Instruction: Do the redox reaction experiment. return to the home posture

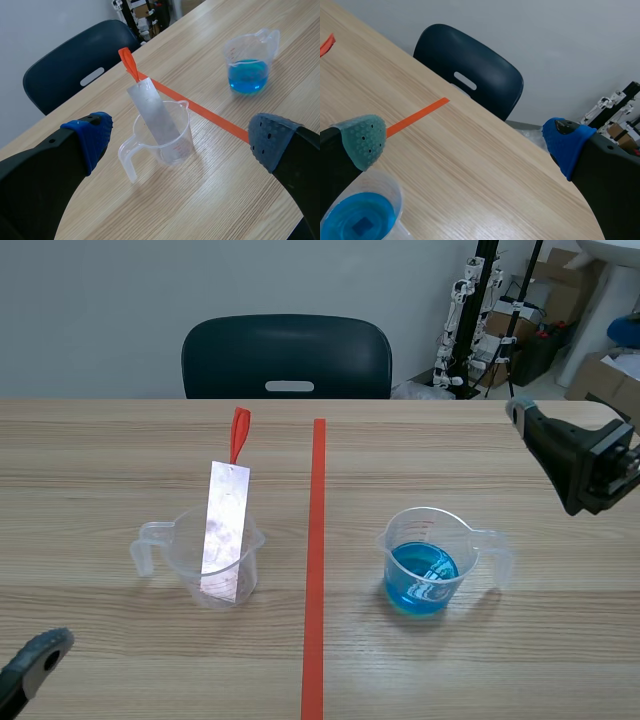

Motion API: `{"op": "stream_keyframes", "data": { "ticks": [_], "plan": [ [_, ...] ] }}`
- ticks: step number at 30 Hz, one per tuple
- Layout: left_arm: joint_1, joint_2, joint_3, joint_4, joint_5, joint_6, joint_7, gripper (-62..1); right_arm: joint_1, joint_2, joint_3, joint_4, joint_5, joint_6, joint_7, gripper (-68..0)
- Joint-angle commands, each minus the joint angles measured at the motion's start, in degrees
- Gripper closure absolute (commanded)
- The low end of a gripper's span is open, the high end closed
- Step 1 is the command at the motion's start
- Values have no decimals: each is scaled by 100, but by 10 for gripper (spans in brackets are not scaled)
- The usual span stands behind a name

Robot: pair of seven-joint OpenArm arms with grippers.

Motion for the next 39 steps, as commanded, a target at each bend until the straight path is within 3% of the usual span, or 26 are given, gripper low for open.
{"op": "stream_keyframes", "data": {
  "ticks": [1, 4, 20, 27, 39],
  "plan": [
    [63, 28, -4, 39, -28, 2, -76, -572, -175, 35, 31, 214, 44, -87, 105, -679],
    [63, 28, -4, 39, -28, 2, -74, -572, -542, 22, 57, 389, 44, -304, 109, -679],
    [70, 197, -4, 39, -20, 2, -74, -572, -1858, 103, 761, 424, 63, -304, 601, -679],
    [142, 673, -7, 92, 560, 7, -192, -572, -1982, 101, 802, 424, 63, -302, 623, -679],
    [363, 728, -7, 249, 555, 107, -420, -572, -2009, 98, 800, 424, 35, -297, 415, -679]
  ]
}}
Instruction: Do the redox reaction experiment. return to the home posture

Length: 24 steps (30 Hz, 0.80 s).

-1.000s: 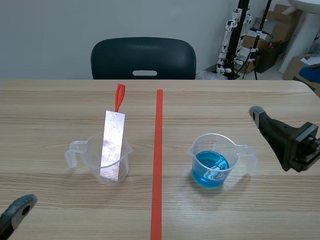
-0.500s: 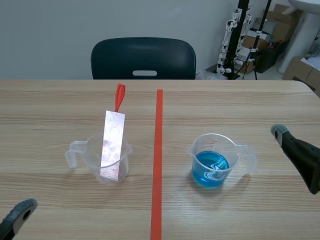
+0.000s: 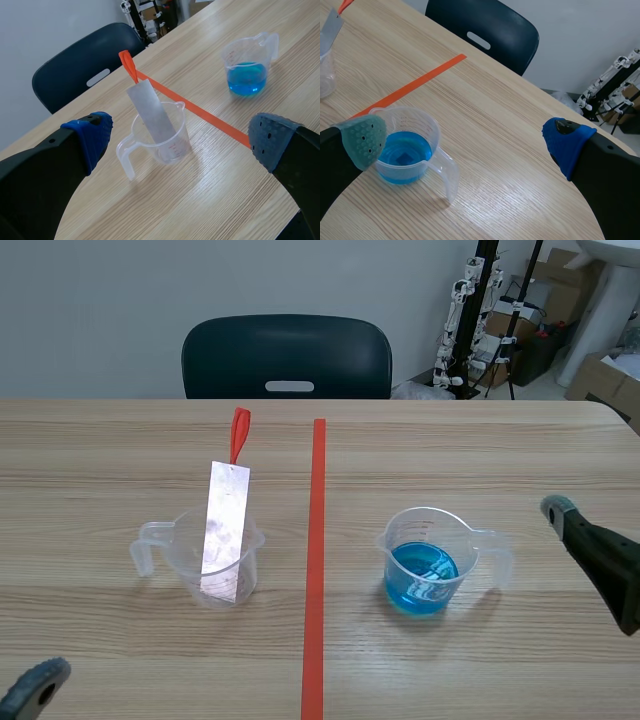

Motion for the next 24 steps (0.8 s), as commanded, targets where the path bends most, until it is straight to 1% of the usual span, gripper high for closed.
{"op": "stream_keyframes", "data": {
  "ticks": [1, 4, 9, 24],
  "plan": [
    [28, -13, -7, 98, -59, 42, -57, -572, 22, 57, 74, 46, 15, 4, -11, -679],
    [26, -15, -7, 98, -59, 42, -57, -572, 22, 57, 70, 46, -46, 31, -94, -679],
    [26, -15, -7, 98, -59, 42, -57, -572, 22, 57, 66, 46, -291, 269, -116, -679],
    [26, -15, -7, 98, -59, 42, -33, -572, 22, 57, 66, 46, -308, 280, -114, -679]
  ]
}}
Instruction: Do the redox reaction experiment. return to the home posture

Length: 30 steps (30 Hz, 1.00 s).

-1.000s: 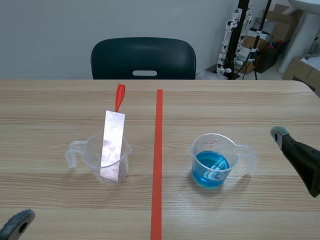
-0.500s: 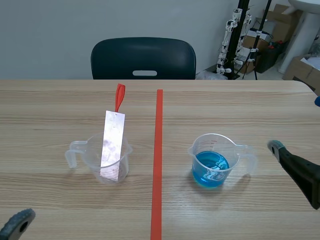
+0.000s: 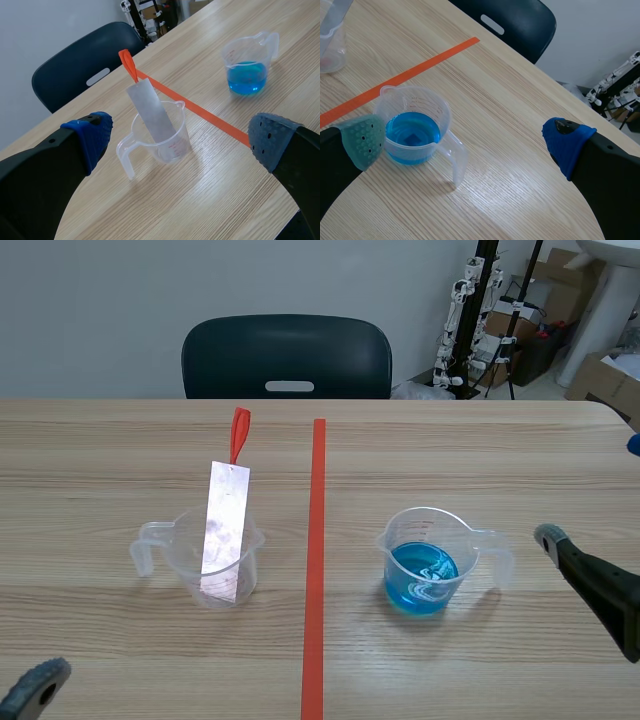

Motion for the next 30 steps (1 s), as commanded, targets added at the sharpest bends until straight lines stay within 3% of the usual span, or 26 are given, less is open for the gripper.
{"op": "stream_keyframes", "data": {
  "ticks": [1, 30],
  "plan": [
    [26, -15, -7, 98, -59, 42, -52, -572, 22, 57, 66, 46, 55, -20, 83, -679],
    [13, -15, -7, 98, -61, 42, -20, -572, 26, 57, 66, 46, -7, -20, 85, -679]
  ]
}}
